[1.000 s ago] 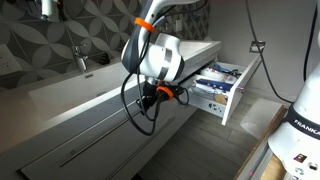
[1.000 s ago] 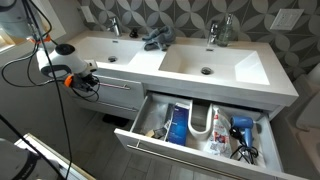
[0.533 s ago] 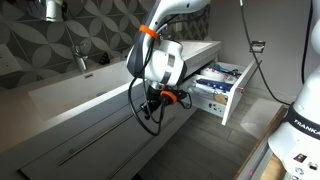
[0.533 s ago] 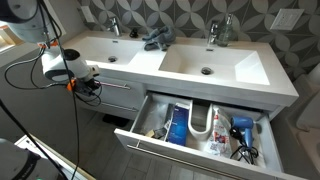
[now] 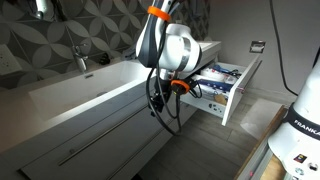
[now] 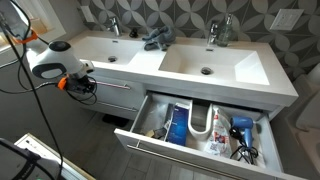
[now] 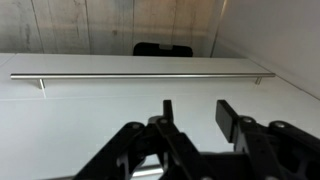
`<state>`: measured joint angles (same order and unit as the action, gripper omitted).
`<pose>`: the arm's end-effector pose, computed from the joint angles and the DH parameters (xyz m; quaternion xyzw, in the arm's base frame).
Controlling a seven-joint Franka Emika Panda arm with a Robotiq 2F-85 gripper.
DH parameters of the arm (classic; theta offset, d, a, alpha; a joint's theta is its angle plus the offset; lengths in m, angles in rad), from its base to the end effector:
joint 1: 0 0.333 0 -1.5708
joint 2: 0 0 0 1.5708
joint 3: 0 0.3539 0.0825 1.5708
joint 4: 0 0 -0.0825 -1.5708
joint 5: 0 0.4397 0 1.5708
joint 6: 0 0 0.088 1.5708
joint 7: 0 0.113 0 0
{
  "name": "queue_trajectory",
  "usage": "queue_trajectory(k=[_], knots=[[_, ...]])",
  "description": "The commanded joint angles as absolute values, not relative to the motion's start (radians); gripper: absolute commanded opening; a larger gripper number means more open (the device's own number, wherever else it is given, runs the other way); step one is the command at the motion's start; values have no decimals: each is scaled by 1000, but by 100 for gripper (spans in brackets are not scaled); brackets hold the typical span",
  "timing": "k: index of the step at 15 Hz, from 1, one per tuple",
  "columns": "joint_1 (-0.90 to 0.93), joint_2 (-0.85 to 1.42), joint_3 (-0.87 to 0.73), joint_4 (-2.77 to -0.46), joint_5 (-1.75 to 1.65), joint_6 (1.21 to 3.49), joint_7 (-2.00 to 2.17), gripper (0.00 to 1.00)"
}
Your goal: Close the open drawer on the left
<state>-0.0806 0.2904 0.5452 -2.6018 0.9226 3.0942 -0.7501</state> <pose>0.4260 0.1600 0.1518 -0.9789 -0.1276 -0.0957 0.1276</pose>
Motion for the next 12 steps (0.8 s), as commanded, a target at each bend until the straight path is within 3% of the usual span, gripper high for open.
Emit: queue_trajectory(k=[1,4,6,8,9,12], knots=[[-3,48,417,-2691,785,2993,-588,82],[-18,-79,329,-2704,550,2914,-394,99],[10,-147,233,-2693,382,2847,-266,100],[-97,-212,288,-2651,215,2743,-125,100],[-37,-235,212,-2629,151,2694,-72,100],[-10,-293,187,-2551,93,2532,22,100]])
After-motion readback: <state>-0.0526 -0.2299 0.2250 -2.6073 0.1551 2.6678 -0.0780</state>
